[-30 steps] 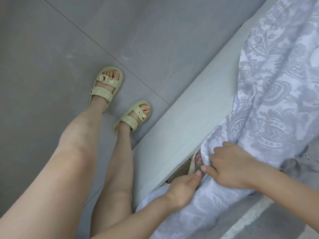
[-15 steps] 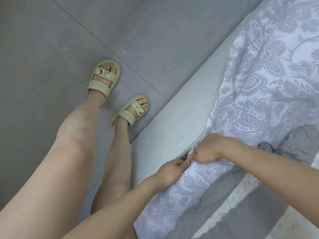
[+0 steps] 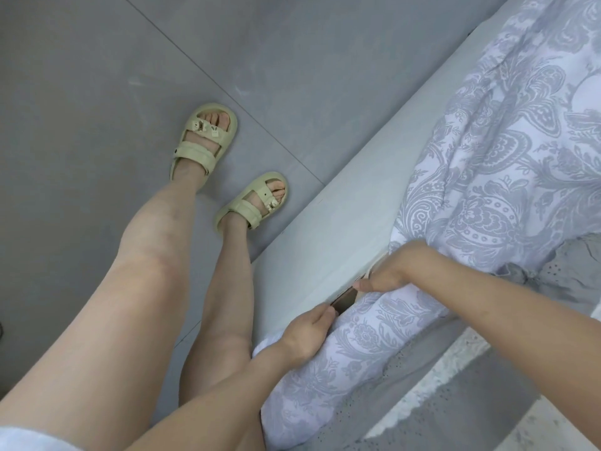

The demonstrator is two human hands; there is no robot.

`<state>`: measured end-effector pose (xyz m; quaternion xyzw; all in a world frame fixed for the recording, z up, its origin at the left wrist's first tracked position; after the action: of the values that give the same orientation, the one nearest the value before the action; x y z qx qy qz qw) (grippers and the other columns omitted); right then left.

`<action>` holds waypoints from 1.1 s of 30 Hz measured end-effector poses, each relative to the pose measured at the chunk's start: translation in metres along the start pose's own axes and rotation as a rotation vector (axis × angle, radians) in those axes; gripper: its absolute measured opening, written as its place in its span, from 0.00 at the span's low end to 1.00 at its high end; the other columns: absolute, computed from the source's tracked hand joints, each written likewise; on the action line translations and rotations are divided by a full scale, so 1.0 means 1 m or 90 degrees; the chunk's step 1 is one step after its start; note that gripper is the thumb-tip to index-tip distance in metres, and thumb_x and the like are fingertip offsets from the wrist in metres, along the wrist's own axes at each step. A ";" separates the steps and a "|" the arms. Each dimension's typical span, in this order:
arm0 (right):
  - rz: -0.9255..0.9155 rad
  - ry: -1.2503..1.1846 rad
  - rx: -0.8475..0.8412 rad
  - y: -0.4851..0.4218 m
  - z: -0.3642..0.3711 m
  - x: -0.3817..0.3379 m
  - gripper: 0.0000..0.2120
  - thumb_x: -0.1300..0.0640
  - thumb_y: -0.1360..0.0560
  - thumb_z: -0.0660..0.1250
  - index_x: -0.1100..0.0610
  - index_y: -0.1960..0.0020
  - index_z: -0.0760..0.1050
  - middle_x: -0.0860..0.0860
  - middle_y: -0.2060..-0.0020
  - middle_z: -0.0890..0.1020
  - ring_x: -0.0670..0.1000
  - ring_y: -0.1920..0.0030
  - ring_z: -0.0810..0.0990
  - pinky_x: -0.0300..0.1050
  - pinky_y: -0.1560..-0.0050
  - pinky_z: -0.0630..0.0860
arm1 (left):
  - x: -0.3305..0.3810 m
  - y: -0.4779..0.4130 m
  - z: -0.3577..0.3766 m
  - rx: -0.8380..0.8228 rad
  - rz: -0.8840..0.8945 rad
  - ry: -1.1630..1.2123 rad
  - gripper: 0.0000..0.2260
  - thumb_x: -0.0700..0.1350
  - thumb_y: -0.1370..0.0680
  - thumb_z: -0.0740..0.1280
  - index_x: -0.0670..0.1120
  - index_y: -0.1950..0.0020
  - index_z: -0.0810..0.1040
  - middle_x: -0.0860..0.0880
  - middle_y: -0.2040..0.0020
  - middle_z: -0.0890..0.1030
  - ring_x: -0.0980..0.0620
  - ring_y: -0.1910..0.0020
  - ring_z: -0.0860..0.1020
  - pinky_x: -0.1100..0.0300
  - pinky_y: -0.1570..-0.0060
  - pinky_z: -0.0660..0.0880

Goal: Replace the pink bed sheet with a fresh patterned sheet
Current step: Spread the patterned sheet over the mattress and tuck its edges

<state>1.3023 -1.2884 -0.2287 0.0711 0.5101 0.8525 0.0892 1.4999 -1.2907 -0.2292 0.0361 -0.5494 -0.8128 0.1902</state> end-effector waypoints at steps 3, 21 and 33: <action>0.035 0.020 -0.015 -0.005 -0.007 0.012 0.42 0.22 0.32 0.42 0.44 0.25 0.58 0.49 0.25 0.61 0.54 0.26 0.58 0.54 0.27 0.52 | 0.000 0.000 0.000 -0.066 -0.050 -0.106 0.23 0.59 0.18 0.47 0.52 0.32 0.71 0.51 0.31 0.71 0.50 0.31 0.67 0.59 0.30 0.58; -0.115 -0.010 0.294 0.049 0.010 -0.036 0.35 0.30 0.25 0.38 0.48 0.52 0.78 0.48 0.50 0.81 0.52 0.43 0.76 0.47 0.43 0.64 | -0.102 0.033 -0.019 0.060 -0.189 0.157 0.26 0.65 0.23 0.50 0.52 0.46 0.82 0.48 0.43 0.82 0.51 0.44 0.79 0.54 0.38 0.71; 0.047 -0.067 0.191 0.000 0.029 -0.071 0.42 0.24 0.30 0.42 0.50 0.28 0.66 0.50 0.27 0.65 0.53 0.27 0.62 0.47 0.31 0.59 | -0.109 0.015 0.020 -0.158 -0.167 0.259 0.22 0.61 0.19 0.51 0.51 0.47 0.81 0.51 0.46 0.83 0.54 0.48 0.79 0.60 0.49 0.74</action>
<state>1.3779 -1.2798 -0.2170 0.1470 0.6234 0.7645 0.0727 1.5996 -1.2402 -0.2244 0.2463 -0.3867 -0.8676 0.1927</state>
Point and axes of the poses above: each hand's wrist, its own y-axis away from the middle knuckle, its own z-axis out of the palm, x = y × z, the point moved 4 cm from there along -y, towards the middle knuckle
